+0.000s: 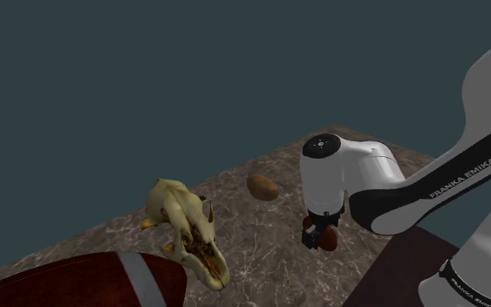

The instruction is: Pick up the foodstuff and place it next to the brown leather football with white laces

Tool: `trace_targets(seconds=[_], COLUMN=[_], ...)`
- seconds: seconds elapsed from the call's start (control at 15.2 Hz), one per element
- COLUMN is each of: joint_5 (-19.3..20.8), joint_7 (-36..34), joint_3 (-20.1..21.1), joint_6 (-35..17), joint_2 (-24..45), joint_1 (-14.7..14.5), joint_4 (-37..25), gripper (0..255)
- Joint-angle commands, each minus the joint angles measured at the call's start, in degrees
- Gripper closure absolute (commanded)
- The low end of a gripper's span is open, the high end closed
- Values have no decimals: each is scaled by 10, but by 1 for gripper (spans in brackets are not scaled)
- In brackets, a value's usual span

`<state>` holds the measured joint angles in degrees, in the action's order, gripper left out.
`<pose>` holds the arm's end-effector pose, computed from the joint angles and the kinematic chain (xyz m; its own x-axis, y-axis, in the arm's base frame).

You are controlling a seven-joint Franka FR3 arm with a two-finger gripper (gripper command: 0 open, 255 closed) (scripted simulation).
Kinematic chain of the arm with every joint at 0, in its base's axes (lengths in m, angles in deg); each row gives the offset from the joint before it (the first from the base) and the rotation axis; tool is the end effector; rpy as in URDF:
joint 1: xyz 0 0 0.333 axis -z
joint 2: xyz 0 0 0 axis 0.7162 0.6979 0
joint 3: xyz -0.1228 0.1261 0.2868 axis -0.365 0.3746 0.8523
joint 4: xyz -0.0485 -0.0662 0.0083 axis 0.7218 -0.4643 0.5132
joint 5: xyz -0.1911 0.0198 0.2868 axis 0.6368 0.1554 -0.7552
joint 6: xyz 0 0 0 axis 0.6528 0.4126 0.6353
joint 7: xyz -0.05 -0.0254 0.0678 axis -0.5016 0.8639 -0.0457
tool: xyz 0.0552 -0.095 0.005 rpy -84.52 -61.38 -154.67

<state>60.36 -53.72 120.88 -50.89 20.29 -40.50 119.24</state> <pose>0.2835 0.2018 0.3192 0.9983 -0.0354 -0.0462 -0.0188 -0.9476 0.3189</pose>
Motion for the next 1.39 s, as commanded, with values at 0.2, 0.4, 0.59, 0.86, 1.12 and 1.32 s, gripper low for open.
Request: trace_targets(seconds=[0.2,0.4,0.59,0.86,1.12,1.32], joint_5=[7,7,6,6,-3,-27], joint_7=[-5,-5,-5,-5,3,27], joint_3=[2,2,2,2,-1,-11], joint_6=[-7,-6,-6,-6,2,28], joint_2=[7,7,7,6,-4,-32], joint_1=[3,3,3,3,-1,-12], joint_4=[1,1,1,1,0,-5], gripper=[0,0,255,255,255,255])
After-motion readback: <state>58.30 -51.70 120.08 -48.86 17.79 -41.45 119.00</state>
